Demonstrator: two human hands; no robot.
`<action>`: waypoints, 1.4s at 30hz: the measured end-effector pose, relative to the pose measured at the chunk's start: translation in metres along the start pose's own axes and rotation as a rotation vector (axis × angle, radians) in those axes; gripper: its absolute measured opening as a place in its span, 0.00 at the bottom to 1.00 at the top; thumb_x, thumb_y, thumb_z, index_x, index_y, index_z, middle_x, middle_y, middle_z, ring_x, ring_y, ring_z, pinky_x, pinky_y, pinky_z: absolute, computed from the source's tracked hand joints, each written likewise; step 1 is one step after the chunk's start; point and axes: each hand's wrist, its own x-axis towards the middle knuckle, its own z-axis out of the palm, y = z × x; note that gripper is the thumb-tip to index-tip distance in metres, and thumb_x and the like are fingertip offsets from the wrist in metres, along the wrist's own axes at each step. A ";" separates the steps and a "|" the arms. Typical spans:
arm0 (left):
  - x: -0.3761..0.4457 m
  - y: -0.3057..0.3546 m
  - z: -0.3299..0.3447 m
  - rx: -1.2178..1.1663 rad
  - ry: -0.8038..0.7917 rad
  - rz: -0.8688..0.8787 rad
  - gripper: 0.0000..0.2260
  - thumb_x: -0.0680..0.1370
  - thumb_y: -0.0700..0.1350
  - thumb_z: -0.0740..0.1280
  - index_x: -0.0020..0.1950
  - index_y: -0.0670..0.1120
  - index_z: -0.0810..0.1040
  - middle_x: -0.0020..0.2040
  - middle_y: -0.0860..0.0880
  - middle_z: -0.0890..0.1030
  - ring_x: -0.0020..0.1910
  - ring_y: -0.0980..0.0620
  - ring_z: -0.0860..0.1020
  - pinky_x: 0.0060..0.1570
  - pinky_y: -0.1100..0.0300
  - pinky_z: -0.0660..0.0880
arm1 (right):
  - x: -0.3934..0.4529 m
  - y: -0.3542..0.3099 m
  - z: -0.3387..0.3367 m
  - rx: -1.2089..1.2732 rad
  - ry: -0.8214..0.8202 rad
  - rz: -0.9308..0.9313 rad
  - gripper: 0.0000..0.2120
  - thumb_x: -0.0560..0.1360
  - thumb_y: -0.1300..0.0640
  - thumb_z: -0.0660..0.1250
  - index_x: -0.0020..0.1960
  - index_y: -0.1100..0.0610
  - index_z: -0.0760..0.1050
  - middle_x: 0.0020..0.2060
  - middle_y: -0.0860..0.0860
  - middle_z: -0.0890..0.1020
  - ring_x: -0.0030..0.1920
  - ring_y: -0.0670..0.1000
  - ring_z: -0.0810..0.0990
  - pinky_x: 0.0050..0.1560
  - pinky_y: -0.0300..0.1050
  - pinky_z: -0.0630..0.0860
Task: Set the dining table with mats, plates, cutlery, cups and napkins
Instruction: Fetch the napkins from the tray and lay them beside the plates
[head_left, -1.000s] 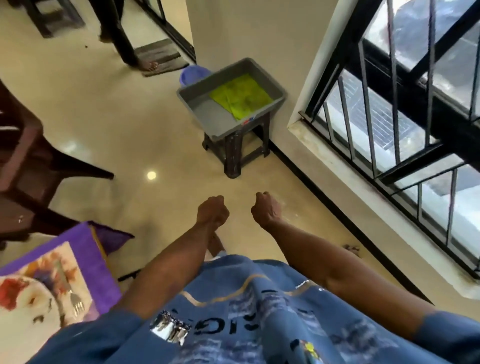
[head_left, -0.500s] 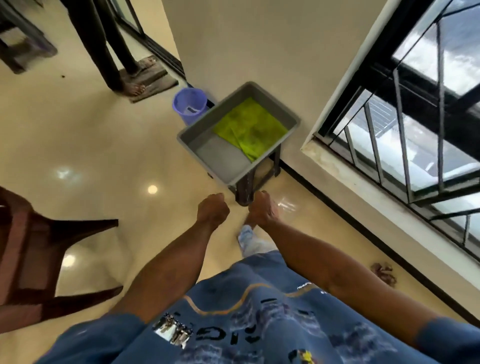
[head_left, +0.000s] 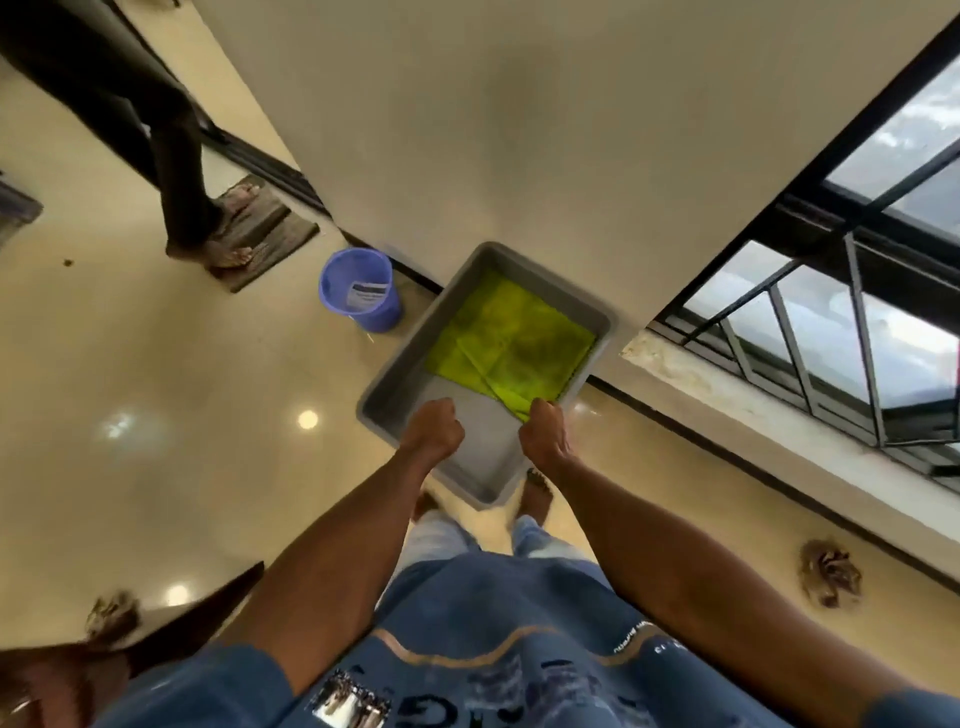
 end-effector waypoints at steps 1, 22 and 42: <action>0.012 -0.001 -0.006 0.017 -0.032 0.012 0.08 0.74 0.41 0.63 0.49 0.38 0.75 0.53 0.37 0.79 0.53 0.37 0.77 0.49 0.50 0.74 | 0.006 -0.004 0.003 0.006 -0.005 0.024 0.08 0.72 0.64 0.60 0.50 0.61 0.74 0.50 0.61 0.79 0.47 0.61 0.79 0.39 0.48 0.74; 0.204 -0.082 0.010 0.759 -0.591 0.571 0.19 0.79 0.46 0.62 0.68 0.41 0.73 0.80 0.40 0.40 0.78 0.37 0.40 0.76 0.42 0.45 | 0.076 -0.058 0.117 -0.024 -0.084 0.331 0.18 0.77 0.63 0.57 0.65 0.64 0.69 0.63 0.62 0.71 0.61 0.63 0.72 0.57 0.56 0.73; 0.206 -0.079 -0.013 0.230 -0.202 0.582 0.14 0.73 0.30 0.62 0.58 0.37 0.75 0.54 0.35 0.79 0.53 0.34 0.77 0.52 0.46 0.73 | 0.077 -0.099 0.129 0.027 -0.008 0.337 0.16 0.76 0.64 0.59 0.63 0.65 0.69 0.59 0.63 0.73 0.59 0.64 0.73 0.54 0.55 0.71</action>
